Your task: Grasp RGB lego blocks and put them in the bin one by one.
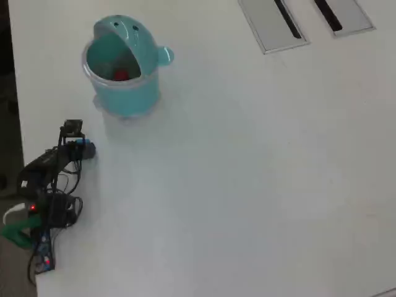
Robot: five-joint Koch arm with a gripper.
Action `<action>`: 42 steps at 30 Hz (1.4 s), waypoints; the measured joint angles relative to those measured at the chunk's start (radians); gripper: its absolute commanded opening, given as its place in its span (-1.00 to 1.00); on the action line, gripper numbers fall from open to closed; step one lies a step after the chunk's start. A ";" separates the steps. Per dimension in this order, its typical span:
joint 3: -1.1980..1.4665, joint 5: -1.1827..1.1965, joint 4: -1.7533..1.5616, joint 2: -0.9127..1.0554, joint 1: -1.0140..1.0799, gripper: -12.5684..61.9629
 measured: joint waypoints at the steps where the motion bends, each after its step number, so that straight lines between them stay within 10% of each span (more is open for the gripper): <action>1: 0.000 0.002 0.000 -0.003 -0.002 -0.15; 24: -0.360 0.037 0.281 0.331 0.051 -0.22; 42: -0.942 0.057 0.396 0.121 0.158 -0.22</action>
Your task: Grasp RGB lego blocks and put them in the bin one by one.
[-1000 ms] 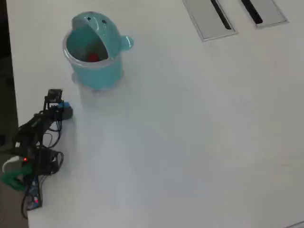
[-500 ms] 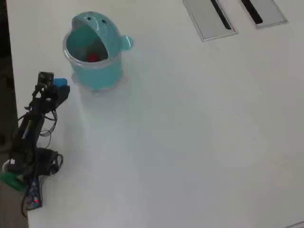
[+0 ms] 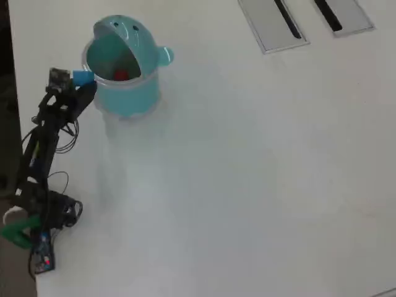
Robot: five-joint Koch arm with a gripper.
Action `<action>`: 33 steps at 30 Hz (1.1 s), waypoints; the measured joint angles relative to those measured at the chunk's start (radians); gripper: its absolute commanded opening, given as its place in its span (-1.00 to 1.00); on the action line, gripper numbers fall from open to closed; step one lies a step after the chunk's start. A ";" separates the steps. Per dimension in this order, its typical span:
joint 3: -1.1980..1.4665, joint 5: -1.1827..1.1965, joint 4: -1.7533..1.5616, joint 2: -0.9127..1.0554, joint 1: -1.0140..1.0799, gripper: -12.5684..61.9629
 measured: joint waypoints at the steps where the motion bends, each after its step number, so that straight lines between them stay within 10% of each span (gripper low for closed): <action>1: 0.002 0.000 0.000 -0.002 0.000 -0.22; 33: -0.718 -0.009 -0.176 -0.756 0.021 -0.08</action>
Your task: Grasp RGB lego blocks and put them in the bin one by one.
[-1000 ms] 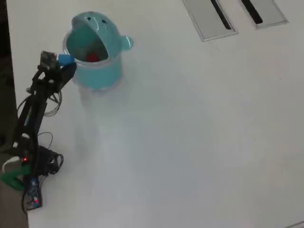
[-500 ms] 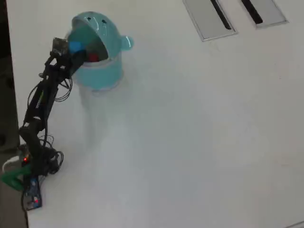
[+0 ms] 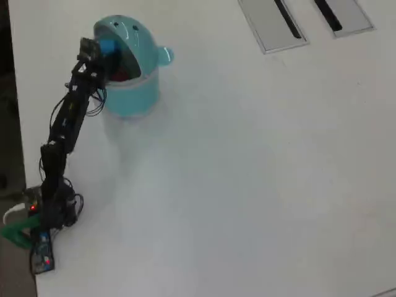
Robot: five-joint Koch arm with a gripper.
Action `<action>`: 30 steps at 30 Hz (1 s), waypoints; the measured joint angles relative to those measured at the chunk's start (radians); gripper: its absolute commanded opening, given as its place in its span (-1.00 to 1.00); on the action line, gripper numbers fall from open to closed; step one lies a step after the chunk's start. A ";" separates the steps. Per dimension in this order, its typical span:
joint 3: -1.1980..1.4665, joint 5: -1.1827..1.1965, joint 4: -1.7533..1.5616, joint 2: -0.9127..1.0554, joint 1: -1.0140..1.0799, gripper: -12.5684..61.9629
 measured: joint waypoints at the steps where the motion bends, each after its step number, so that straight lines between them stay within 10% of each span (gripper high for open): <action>1: 0.000 -0.002 0.000 -0.003 -0.002 -0.02; 30: 0.140 0.018 -0.017 0.359 0.049 0.15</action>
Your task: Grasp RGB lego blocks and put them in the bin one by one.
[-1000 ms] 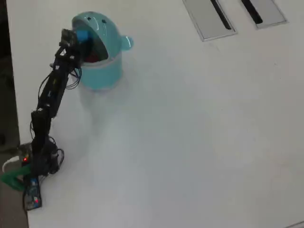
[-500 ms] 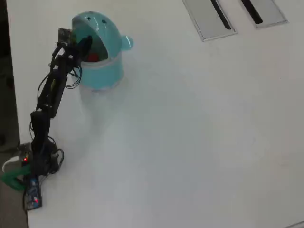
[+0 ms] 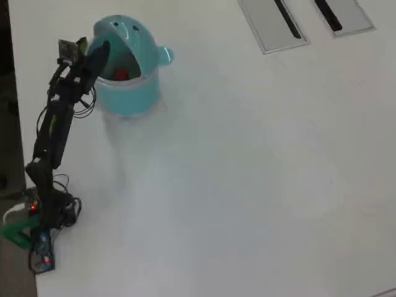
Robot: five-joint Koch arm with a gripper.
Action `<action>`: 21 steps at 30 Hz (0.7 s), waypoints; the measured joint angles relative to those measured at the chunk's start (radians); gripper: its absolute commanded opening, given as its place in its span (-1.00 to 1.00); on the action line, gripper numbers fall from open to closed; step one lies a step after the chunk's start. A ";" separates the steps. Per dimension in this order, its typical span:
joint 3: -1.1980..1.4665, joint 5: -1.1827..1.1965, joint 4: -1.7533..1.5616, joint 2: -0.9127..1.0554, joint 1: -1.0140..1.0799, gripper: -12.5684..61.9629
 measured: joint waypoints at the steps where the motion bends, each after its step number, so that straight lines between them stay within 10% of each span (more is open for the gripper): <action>1: 0.012 0.021 -0.002 0.023 0.014 0.15; 21: 0.592 0.792 -0.258 0.449 0.419 0.15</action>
